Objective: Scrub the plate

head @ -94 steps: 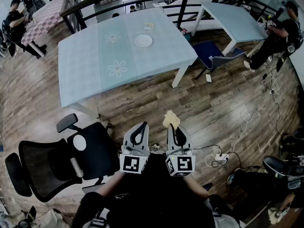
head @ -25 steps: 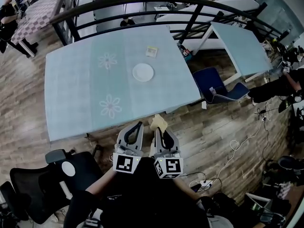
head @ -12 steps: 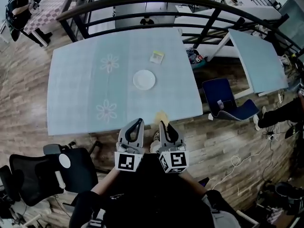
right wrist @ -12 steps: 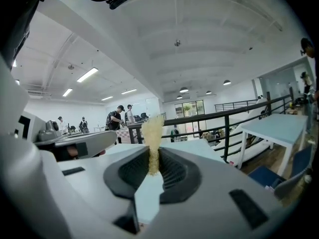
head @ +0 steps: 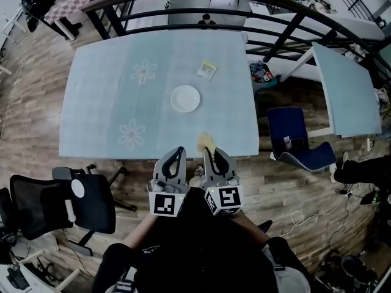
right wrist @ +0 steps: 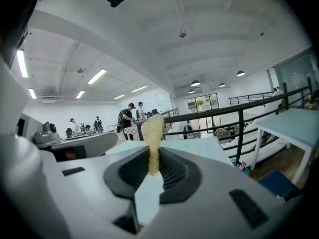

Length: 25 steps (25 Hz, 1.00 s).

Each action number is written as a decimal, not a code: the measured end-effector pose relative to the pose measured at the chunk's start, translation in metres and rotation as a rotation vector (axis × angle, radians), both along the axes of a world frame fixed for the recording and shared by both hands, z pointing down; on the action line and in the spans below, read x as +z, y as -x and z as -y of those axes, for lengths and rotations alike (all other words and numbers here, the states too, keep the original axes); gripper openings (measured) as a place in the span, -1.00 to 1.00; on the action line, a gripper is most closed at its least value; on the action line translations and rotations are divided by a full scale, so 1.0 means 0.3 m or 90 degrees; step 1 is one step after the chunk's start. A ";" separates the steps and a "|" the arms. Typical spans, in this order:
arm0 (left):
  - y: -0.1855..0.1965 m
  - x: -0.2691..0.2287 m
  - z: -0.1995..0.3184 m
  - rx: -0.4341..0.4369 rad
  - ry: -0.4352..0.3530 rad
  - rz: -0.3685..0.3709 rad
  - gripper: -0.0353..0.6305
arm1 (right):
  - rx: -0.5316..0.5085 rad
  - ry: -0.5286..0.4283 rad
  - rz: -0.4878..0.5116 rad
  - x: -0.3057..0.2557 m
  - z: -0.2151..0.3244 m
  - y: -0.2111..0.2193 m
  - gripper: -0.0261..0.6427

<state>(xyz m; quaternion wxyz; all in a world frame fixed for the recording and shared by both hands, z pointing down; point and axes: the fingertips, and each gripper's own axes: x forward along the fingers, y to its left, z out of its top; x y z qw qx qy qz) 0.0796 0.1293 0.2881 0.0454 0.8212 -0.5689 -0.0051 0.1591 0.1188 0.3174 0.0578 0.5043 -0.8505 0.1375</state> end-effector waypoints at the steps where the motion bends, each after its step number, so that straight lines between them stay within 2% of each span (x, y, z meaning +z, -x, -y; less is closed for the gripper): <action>1: -0.003 0.003 0.005 -0.002 0.001 0.001 -0.86 | -0.002 0.005 0.001 0.005 0.010 -0.002 -0.77; 5: 0.007 0.022 0.039 -0.004 0.018 0.013 -0.86 | 0.002 0.033 0.002 0.037 0.053 0.004 -0.77; 10: 0.066 0.058 0.116 -0.007 0.040 -0.010 -0.86 | -0.007 0.059 -0.022 0.082 0.094 0.079 -0.77; 17: 0.141 0.066 0.329 0.021 0.043 -0.032 -0.86 | 0.054 0.090 -0.052 0.099 0.246 0.098 -0.77; 25: 0.263 0.168 0.469 0.052 0.078 -0.019 -0.86 | 0.078 0.165 -0.080 0.192 0.359 0.221 -0.77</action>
